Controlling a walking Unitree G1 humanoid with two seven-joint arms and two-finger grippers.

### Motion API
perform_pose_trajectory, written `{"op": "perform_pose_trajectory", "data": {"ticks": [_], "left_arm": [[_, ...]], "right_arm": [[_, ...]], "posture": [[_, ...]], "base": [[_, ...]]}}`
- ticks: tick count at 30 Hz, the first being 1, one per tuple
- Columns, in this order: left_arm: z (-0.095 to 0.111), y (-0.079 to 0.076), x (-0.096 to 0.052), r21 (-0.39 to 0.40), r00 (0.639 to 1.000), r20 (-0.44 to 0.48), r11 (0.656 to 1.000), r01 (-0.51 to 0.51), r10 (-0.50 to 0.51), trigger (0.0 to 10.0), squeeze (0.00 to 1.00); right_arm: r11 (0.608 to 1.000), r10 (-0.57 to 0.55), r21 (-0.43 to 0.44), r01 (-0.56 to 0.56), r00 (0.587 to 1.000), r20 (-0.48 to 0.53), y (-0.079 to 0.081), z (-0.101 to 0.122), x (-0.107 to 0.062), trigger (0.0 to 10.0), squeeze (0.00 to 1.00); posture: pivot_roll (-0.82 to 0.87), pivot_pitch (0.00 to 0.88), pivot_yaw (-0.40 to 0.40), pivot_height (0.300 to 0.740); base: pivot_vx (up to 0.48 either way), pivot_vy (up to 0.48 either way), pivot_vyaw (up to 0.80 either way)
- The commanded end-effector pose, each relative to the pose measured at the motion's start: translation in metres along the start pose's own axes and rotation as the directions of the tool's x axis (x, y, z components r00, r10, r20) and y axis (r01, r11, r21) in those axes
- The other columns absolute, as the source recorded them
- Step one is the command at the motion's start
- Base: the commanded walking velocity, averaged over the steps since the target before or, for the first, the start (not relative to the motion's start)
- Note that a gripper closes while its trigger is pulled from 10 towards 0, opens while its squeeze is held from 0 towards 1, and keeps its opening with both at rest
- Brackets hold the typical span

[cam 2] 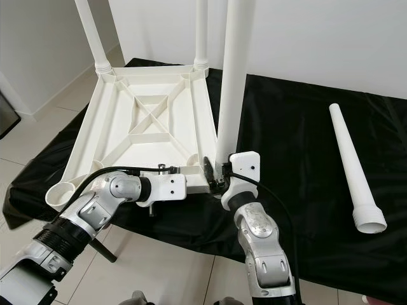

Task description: Building children table

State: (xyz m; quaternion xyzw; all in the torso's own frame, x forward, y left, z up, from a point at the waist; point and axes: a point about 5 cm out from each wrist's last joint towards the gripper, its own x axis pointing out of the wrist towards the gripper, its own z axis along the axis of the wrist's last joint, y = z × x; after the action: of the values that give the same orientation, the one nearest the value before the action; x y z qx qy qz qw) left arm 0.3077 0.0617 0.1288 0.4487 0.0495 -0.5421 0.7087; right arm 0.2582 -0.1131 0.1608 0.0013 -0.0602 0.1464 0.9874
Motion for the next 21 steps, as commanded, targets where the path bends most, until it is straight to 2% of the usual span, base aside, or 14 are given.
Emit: {"op": "perform_pose_trajectory", "data": {"ticks": [1,8,10,12,17,19,21], "left_arm": [[0.002,-0.003,0.004,0.022,1.0,-0.005,1.0,0.001,-0.001,10.0,0.0],[0.002,-0.003,0.004,0.022,1.0,-0.004,1.0,0.001,-0.001,10.0,0.0],[0.002,-0.003,0.004,0.021,1.0,-0.004,1.0,0.001,-0.001,10.0,0.0],[0.002,-0.002,0.004,0.02,1.0,-0.004,1.0,-0.001,0.001,10.0,0.0],[0.002,-0.002,0.004,0.019,1.0,-0.005,1.0,-0.003,0.003,10.0,0.0],[0.002,-0.002,0.004,0.019,1.0,-0.005,1.0,-0.004,0.004,10.0,0.0],[0.002,-0.001,0.003,0.017,1.0,-0.006,1.0,-0.007,0.007,10.0,0.0]], "right_arm": [[0.999,0.041,0.02,-0.041,0.999,0.007,0.004,0.001,0.002,10.0,1.0],[0.997,0.068,0.026,-0.068,0.998,0.009,-0.005,0.002,0.005,10.0,1.0],[0.997,0.07,0.03,-0.07,0.997,0.011,-0.01,0.002,0.007,10.0,1.0],[0.995,0.097,0.014,-0.098,0.995,0.017,-0.021,0.002,0.01,10.0,1.0],[0.994,0.111,0.022,-0.111,0.994,0.018,-0.026,0.001,0.012,10.0,1.0],[0.989,0.148,0.011,-0.148,0.989,0.023,-0.029,0.001,0.013,10.0,1.0],[0.966,0.257,0.03,-0.258,0.966,0.013,-0.038,-0.003,0.016,10.0,1.0]], "posture": [[-0.03,0.0,-0.004,0.74],[-0.03,0.0,-0.006,0.74],[-0.03,0.0,-0.007,0.74],[-0.03,0.0,-0.008,0.74],[-0.03,0.0,-0.008,0.74],[-0.03,0.001,-0.008,0.74],[-0.03,0.006,-0.004,0.74]], "base": [[0.0,0.0,0.0],[0.0,0.0,0.0],[0.0,0.0,0.0],[0.0,0.0,0.0],[0.0,0.0,0.0],[0.0,0.0,0.0],[0.0,0.0,0.0]]}}
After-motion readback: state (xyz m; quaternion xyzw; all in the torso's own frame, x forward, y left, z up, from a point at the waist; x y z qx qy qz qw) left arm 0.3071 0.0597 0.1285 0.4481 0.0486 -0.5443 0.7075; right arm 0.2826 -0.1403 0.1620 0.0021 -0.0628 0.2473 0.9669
